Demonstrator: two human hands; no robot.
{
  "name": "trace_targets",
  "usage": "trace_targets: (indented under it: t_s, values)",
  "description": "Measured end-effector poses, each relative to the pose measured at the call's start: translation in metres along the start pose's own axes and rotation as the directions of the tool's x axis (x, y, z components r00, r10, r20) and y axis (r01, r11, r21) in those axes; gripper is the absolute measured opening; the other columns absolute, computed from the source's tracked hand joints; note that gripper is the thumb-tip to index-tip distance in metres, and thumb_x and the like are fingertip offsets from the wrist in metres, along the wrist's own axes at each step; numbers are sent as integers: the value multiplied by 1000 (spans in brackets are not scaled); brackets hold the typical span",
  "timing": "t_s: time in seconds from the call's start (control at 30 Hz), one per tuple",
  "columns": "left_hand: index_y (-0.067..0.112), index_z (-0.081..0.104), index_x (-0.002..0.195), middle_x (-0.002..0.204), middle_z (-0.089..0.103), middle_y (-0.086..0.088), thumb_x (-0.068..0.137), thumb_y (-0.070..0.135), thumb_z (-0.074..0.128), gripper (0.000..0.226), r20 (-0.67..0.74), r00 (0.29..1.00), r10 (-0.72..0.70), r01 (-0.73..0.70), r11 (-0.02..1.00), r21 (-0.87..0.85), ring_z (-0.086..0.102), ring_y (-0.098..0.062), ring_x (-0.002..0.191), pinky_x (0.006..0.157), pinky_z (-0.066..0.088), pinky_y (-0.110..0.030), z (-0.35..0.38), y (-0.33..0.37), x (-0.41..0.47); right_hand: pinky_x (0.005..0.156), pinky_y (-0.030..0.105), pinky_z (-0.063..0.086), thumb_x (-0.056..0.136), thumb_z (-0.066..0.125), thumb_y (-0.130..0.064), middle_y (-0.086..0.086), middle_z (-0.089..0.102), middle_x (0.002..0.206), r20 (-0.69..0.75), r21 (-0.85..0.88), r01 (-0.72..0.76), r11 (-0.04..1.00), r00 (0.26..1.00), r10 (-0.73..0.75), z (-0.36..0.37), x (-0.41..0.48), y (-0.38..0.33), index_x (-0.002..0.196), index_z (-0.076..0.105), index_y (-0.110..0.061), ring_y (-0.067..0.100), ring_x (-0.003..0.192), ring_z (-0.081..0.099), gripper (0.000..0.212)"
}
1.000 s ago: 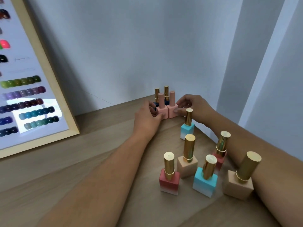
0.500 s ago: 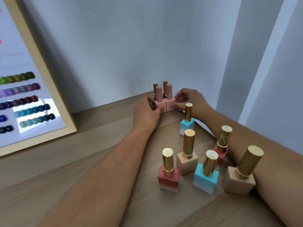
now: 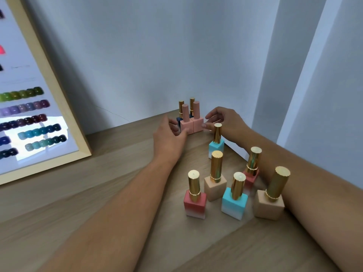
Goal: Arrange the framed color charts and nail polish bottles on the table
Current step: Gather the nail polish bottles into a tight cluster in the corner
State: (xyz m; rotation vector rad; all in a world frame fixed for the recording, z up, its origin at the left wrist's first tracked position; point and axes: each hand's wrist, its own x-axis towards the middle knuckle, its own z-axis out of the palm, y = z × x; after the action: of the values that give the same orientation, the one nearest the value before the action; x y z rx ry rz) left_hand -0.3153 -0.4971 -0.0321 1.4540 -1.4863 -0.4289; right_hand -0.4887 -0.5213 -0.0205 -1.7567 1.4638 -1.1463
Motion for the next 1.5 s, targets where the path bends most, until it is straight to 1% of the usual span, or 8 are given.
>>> trace_targets:
  t_s: [0.33, 0.5, 0.63, 0.8, 0.97, 1.1, 1.27, 1.5]
  values:
    - [26, 63, 88, 89, 66, -5, 85, 27, 62, 3, 321, 929, 182, -80, 948, -307, 58, -16, 80, 73, 49, -29, -87, 47, -60, 65, 21, 56, 80, 67, -29, 2, 71, 88, 229, -95, 133, 987, 967, -109, -92, -60, -80, 92, 68, -17, 9, 78, 67, 17]
    - [28, 66, 97, 95, 68, 1, 80, 38, 62, 21, 531, 825, 193, -63, 966, -253, 61, -11, 85, 72, 50, -17, -123, 60, -93, 67, 20, 55, 80, 66, -31, -10, 71, 97, 477, -293, 147, 945, 879, 11, -113, -97, -103, 96, 70, -28, 3, 86, 66, 16]
    - [27, 67, 100, 84, 66, 11, 78, 25, 70, 22, 617, 767, 175, -98, 983, -157, 60, -1, 76, 67, 48, -10, -127, 63, -109, 72, 25, 55, 80, 68, -19, -10, 69, 104, 519, -373, 164, 913, 853, 59, -105, -119, -109, 97, 69, -28, 5, 88, 66, 18]
    - [23, 68, 95, 83, 68, 2, 82, 17, 67, 15, 579, 799, 161, -96, 985, -142, 56, -3, 71, 68, 47, -17, -121, 60, -115, 77, 31, 55, 77, 71, -11, -2, 72, 92, 459, -459, 167, 873, 885, 71, -91, -126, -106, 88, 71, -22, 20, 87, 68, 16]
    - [22, 70, 92, 79, 69, 3, 82, 17, 68, 12, 543, 823, 167, -113, 985, -131, 54, 0, 66, 65, 45, -12, -121, 53, -104, 71, 20, 55, 76, 72, -13, -8, 73, 75, 402, -475, 148, 867, 913, 65, -94, -121, -101, 80, 71, -26, 10, 74, 68, 13]
    - [18, 70, 91, 87, 70, -8, 80, 19, 69, 10, 452, 881, 141, -98, 988, -118, 60, -16, 78, 77, 47, -31, -119, 53, -78, 66, 17, 54, 78, 71, -12, -6, 72, 76, 331, -454, 137, 881, 943, 24, -103, -103, -100, 79, 70, -26, 9, 72, 67, 14]
    - [22, 68, 85, 74, 66, 8, 79, 20, 70, 7, 330, 930, 162, -144, 987, -77, 54, 4, 62, 57, 38, -3, -97, 55, -37, 72, 26, 55, 76, 73, -14, 2, 70, 83, 179, -477, 139, 868, 982, -59, -100, -63, -96, 87, 71, -17, 17, 75, 67, 12]
    - [20, 69, 89, 80, 65, 6, 78, 23, 71, 12, 223, 964, 147, -149, 989, -7, 56, -6, 74, 62, 38, -14, -51, 48, 3, 62, 13, 43, 75, 74, -13, -3, 64, 79, 116, -441, 155, 884, 987, -115, -66, -11, -82, 87, 70, -16, 3, 71, 58, 14]
